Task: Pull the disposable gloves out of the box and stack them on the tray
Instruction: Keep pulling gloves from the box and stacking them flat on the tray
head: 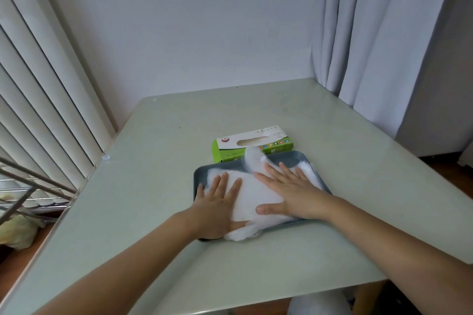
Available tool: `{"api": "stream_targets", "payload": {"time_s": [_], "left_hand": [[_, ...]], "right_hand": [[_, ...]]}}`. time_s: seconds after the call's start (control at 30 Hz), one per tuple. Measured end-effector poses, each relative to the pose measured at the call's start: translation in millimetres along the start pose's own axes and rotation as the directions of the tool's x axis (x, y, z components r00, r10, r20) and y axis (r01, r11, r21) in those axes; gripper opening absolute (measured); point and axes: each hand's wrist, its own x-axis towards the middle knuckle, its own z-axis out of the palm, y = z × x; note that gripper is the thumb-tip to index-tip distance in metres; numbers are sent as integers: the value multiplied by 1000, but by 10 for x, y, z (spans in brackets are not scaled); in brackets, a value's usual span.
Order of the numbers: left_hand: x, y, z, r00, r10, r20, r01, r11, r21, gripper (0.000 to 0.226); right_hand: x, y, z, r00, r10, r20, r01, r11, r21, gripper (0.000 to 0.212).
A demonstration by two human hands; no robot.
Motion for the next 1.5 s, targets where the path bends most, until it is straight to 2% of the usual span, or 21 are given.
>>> {"api": "stream_targets", "payload": {"time_s": [0.23,0.3,0.33,0.37,0.43,0.5,0.53,0.67,0.77,0.87,0.97,1.03,1.13,1.27,1.37,1.43,1.5], "left_hand": [[-92,-122,-123,986,-94,136,81,992,98,91],[-105,-179,-198,980,-94,178,90,995,29,97],[-93,-207,-254,980,-95,175,102,994,-33,99],[-71,-234,-328,985,-95,142,110,989,-101,95],[-9,-283,-475,992,-124,-9,119,968,-220,74],[88,-329,-595,965,-190,-181,118,931,-347,63],[157,-349,-632,948,-220,-230,105,899,-425,64],[499,-440,-684,924,-240,-297,-12,761,-649,62],[754,-548,-653,917,-250,-312,-39,721,-692,74],[911,-619,-597,943,-209,-258,-46,687,-725,90],[998,-655,-505,960,-145,-241,-76,692,-718,85],[1040,-693,-444,959,-133,-250,-96,680,-727,89],[1115,-754,-377,960,-130,-248,-104,659,-745,99],[1156,-748,-304,946,-140,-293,-136,648,-749,98],[1181,-730,-256,922,-151,-357,-166,680,-715,92],[1198,-725,-240,910,-158,-384,-175,693,-700,89],[1206,-719,-233,907,-159,-391,-178,694,-697,88]], "right_hand": [[-78,94,-151,995,28,98,-30,999,12,91],[-19,83,-242,999,11,48,-13,999,52,83],[37,85,-290,1000,8,-30,-5,996,84,73],[110,99,-346,990,8,-142,9,993,118,64],[285,151,-452,939,27,-344,42,980,194,45],[475,206,-544,895,62,-441,47,972,232,19],[580,227,-587,887,68,-456,39,975,221,17],[973,270,-693,915,35,-402,56,976,212,24],[1159,225,-695,939,10,-343,73,970,230,19],[1322,210,-593,965,0,-262,67,967,245,28],[1400,249,-561,990,24,-137,16,958,286,27],[1434,259,-561,989,23,-148,19,961,277,27],[1483,243,-540,960,27,-279,52,961,272,25],[1418,220,-471,939,89,-333,63,906,419,26],[1388,262,-446,919,124,-374,93,854,512,14],[1391,320,-467,906,188,-379,107,764,636,3],[1391,374,-475,898,260,-356,123,627,769,3]]}}
